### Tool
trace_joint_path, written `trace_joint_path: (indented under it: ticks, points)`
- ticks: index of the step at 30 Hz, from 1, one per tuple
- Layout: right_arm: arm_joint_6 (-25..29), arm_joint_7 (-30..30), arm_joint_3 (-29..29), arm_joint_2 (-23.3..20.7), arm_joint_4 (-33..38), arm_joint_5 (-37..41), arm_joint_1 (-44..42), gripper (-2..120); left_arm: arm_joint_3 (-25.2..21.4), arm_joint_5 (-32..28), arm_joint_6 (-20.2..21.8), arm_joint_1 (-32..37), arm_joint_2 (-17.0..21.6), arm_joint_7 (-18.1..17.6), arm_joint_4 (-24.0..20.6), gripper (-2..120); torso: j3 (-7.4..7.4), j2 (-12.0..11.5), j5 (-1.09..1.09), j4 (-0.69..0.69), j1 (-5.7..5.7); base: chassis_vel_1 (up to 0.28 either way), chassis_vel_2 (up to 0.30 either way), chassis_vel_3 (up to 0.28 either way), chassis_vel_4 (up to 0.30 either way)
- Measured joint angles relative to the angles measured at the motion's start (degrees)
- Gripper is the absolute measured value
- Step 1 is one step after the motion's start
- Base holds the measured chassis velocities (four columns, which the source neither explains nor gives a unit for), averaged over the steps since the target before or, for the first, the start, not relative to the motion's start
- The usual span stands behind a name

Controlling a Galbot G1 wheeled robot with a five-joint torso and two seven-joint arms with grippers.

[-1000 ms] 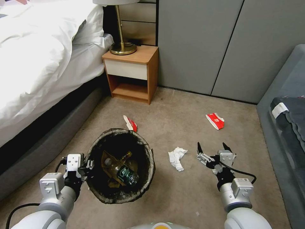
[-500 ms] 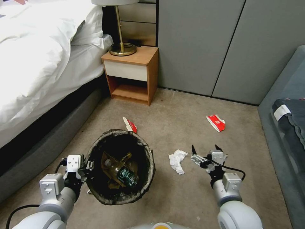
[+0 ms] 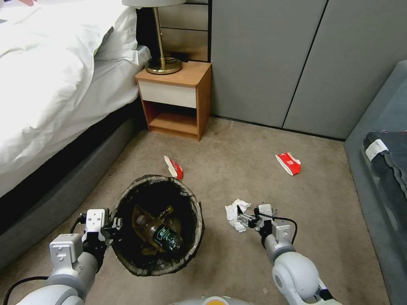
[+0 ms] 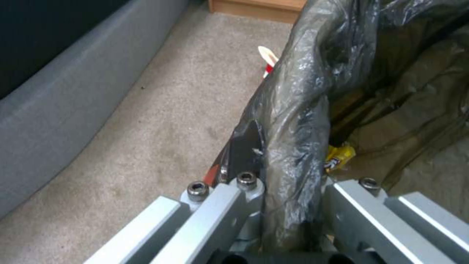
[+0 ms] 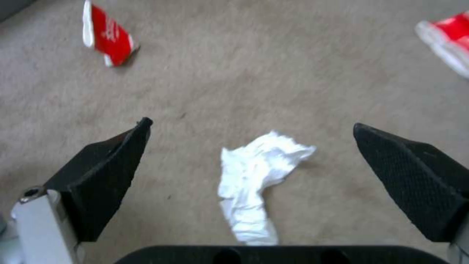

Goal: Pick up the trash bin, then pick up the garbage from the floor and place it into the trash bin.

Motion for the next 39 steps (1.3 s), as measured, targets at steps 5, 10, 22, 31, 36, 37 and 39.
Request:
trace_joint_path:
  ticks: [5, 10, 22, 31, 36, 37, 39]
  points:
    - [-0.6, 0.1, -1.5, 0.4, -3.3, 1.8, 2.6, 100, -0.2, -0.1, 0.0, 0.1, 0.0, 0.0, 0.0, 0, 0.00, 0.0, 0.00, -0.01, 0.00, 0.000, 0.000, 0.000, 0.000]
    - [-1.1, 1.5, -4.1, 1.5, -10.9, 3.7, 7.4, 100, -0.4, -0.3, 0.1, 0.1, -0.2, -0.1, 0.0, 0, 0.00, 0.0, 0.00, -0.01, 0.00, 0.000, 0.000, 0.000, 0.000]
    - [-1.4, 3.0, -6.5, 3.6, -22.1, 4.8, 14.5, 100, -0.4, -0.2, 0.1, 0.1, -0.5, -0.2, 0.0, 0, 0.00, 0.0, 0.00, 0.00, 0.00, 0.000, 0.000, 0.000, 0.000]
    - [-1.2, 3.4, -6.7, 5.4, -29.1, 5.3, 18.2, 100, -0.7, -0.5, 0.2, 0.2, -0.3, -0.2, 0.0, 0, 0.00, 0.0, 0.00, -0.01, 0.00, 0.000, 0.000, 0.000, 0.000]
    - [-0.7, 3.3, -6.6, 6.5, -32.6, 5.5, 19.8, 100, -0.7, -0.5, 0.2, 0.3, -0.2, -0.2, 0.0, 0, 0.00, 0.0, 0.00, -0.01, 0.00, 0.000, 0.000, 0.000, 0.000]
    - [-0.6, 3.3, -6.5, 6.7, -33.6, 5.5, 20.2, 100, -0.7, -0.5, 0.2, 0.3, -0.2, -0.2, 0.0, 0, 0.00, 0.0, -0.01, -0.01, 0.00, 0.000, 0.000, 0.000, 0.000]
    - [-0.4, 3.2, -6.5, 7.0, -34.6, 5.4, 20.5, 100, -0.7, -0.5, 0.2, 0.3, -0.2, -0.2, 0.0, 0, 0.00, 0.0, -0.01, -0.01, 0.00, 0.000, 0.000, 0.000, 0.000]
